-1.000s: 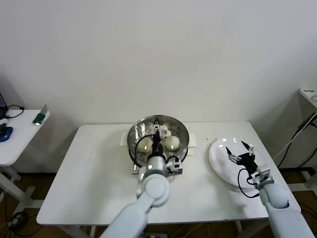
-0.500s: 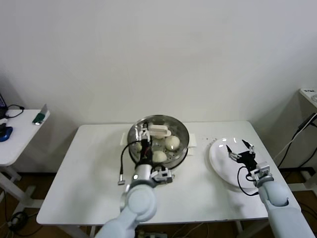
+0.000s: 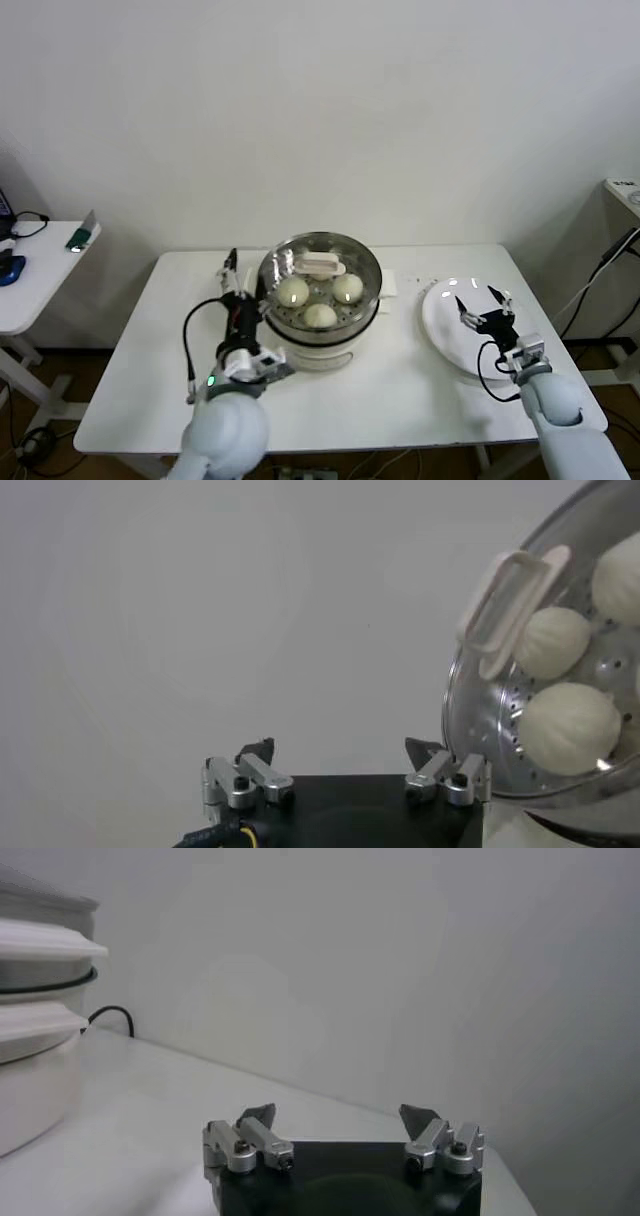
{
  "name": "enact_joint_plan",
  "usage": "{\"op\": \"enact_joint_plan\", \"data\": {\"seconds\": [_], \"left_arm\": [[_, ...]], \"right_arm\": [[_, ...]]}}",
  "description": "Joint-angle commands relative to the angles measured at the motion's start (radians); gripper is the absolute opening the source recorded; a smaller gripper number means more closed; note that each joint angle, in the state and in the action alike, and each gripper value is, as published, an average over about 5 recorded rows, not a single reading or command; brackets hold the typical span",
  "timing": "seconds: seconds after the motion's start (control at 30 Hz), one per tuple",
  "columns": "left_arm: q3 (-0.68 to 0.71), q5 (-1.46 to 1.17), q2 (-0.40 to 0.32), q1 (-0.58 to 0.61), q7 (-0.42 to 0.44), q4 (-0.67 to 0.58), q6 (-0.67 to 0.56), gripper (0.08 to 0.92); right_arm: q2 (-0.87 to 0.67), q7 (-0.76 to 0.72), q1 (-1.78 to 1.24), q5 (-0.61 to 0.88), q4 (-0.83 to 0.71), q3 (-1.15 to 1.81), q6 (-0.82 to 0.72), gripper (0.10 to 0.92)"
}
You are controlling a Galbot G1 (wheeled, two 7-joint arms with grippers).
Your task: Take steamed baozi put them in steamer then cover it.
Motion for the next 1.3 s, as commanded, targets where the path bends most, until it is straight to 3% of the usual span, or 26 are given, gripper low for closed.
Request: {"op": "enact_joint_plan", "data": {"seconds": [0.03,0.27,0.57,1.3], "left_arm": [[-0.407,-0.755,-0.027,0.285,-0.166,-0.049,-0.529,0.823],[-0.547,-1.007,-0.075,0.344,-0.131,0.109,-0.719,0.823],[-0.551,-1.024,-0.082,0.325,-0.126,0.278,-0.787,0.823],[-0.538,-1.027,-0.074,0.313,-0.096,0.322,-0.796,0.823]], "right_arm": [[0.01,0.001,-0.054,0.026,0.065,0.018,0.003,0.823],[0.033,0.011,-0.105,0.033,0.109,0.044,0.018,0.823],[0.043,0.006,-0.156,0.037,0.151,0.066,0.025,0.823],[0.068,-0.006,-0.174,0.039,0.164,0.077,0.03,0.823]]}}
